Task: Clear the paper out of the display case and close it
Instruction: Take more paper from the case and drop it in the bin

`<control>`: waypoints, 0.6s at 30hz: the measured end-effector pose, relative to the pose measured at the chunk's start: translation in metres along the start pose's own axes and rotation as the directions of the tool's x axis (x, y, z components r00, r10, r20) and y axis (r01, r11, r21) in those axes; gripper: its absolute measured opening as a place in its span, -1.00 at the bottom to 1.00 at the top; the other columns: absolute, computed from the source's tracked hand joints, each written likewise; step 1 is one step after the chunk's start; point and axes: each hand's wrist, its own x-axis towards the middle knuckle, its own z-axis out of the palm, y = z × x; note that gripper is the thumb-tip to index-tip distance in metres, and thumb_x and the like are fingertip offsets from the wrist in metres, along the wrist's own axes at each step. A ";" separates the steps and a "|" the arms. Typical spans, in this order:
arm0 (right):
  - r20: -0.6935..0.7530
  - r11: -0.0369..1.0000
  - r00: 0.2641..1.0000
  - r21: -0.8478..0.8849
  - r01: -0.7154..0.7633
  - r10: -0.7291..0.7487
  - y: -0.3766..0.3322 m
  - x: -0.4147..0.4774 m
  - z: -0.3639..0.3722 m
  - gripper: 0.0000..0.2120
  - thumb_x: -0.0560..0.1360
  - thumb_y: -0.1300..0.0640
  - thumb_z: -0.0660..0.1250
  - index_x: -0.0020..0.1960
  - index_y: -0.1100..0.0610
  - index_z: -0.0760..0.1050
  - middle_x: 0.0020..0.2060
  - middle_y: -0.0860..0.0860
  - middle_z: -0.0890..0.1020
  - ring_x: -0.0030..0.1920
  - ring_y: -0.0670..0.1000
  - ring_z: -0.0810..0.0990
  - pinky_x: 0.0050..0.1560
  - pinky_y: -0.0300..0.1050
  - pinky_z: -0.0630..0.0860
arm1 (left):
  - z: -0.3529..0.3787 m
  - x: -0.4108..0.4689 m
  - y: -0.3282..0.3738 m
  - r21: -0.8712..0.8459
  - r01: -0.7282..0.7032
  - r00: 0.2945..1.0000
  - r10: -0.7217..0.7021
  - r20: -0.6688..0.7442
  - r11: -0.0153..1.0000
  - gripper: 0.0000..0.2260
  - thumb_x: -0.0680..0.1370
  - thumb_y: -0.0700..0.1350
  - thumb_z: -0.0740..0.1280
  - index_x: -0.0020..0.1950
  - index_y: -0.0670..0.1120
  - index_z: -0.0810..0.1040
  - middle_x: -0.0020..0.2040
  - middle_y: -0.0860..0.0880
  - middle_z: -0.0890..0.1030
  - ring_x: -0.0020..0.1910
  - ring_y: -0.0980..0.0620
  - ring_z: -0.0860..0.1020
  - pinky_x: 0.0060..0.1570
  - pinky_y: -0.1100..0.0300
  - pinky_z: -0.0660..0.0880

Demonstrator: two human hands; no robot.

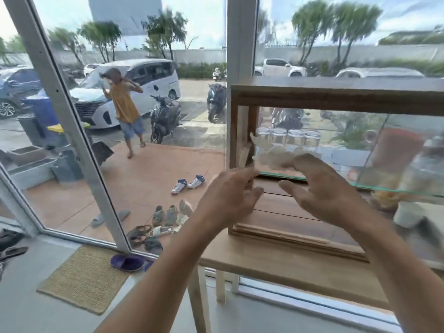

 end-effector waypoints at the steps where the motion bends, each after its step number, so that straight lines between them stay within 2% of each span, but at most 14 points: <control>1: -0.008 0.999 0.999 -0.009 -0.037 0.037 0.009 0.004 -0.006 -0.61 0.54 -0.09 0.31 0.35 -0.07 0.42 0.33 -0.07 0.45 0.38 0.00 0.38 0.30 -0.15 0.26 | 0.005 0.011 0.006 0.015 -0.013 1.000 0.012 0.011 1.000 -0.62 0.54 0.00 0.39 0.35 -0.04 0.54 0.18 -0.08 0.66 0.17 -0.10 0.58 0.19 -0.01 0.51; 3: 0.002 0.993 0.994 -0.033 -0.110 0.110 0.024 0.016 -0.015 -0.56 0.55 -0.09 0.29 0.41 -0.08 0.36 0.41 -0.03 0.37 0.43 0.04 0.32 0.34 -0.09 0.23 | 0.014 0.035 0.015 0.041 -0.039 0.999 0.038 0.039 0.998 -0.57 0.55 0.00 0.38 0.41 -0.05 0.48 0.33 -0.08 0.59 0.30 -0.10 0.52 0.28 -0.02 0.46; 6: 0.038 0.977 0.977 -0.034 -0.211 0.212 0.038 0.038 -0.019 -0.48 0.56 -0.12 0.26 0.49 -0.09 0.26 0.52 0.03 0.26 0.50 0.12 0.22 0.43 0.06 0.21 | 0.026 0.072 0.021 0.078 -0.046 0.996 0.040 0.075 0.996 -0.46 0.55 0.04 0.37 0.50 -0.06 0.36 0.44 -0.10 0.47 0.41 -0.11 0.42 0.37 -0.05 0.39; 9: 0.101 0.960 0.954 -0.050 -0.277 0.281 0.050 0.059 -0.016 -0.43 0.57 -0.16 0.23 0.53 -0.13 0.18 0.55 0.08 0.23 0.52 0.20 0.20 0.43 0.15 0.22 | 0.037 0.103 0.021 0.117 -0.022 0.985 0.002 0.170 0.993 -0.35 0.55 0.10 0.35 0.57 -0.04 0.21 0.56 -0.13 0.27 0.54 -0.18 0.20 0.46 -0.15 0.23; 13: 0.185 0.950 0.933 -0.107 -0.294 0.309 0.067 0.081 -0.010 -0.39 0.55 -0.20 0.23 0.55 -0.13 0.15 0.57 0.13 0.22 0.53 0.24 0.21 0.48 0.20 0.23 | 0.047 0.132 0.014 0.171 -0.021 0.969 -0.022 0.246 0.985 -0.32 0.52 0.12 0.38 0.57 -0.01 0.22 0.48 -0.22 0.33 0.46 -0.30 0.26 0.39 -0.28 0.30; 18: 0.249 0.939 0.912 -0.197 -0.281 0.326 0.079 0.102 -0.007 -0.34 0.54 -0.16 0.26 0.57 -0.16 0.09 0.58 0.14 0.19 0.51 0.25 0.24 0.47 0.22 0.24 | 0.055 0.151 0.006 0.205 -0.005 0.939 -0.066 0.339 0.979 -0.38 0.54 0.08 0.33 0.57 0.06 0.23 0.42 -0.23 0.39 0.39 -0.28 0.33 0.36 -0.25 0.35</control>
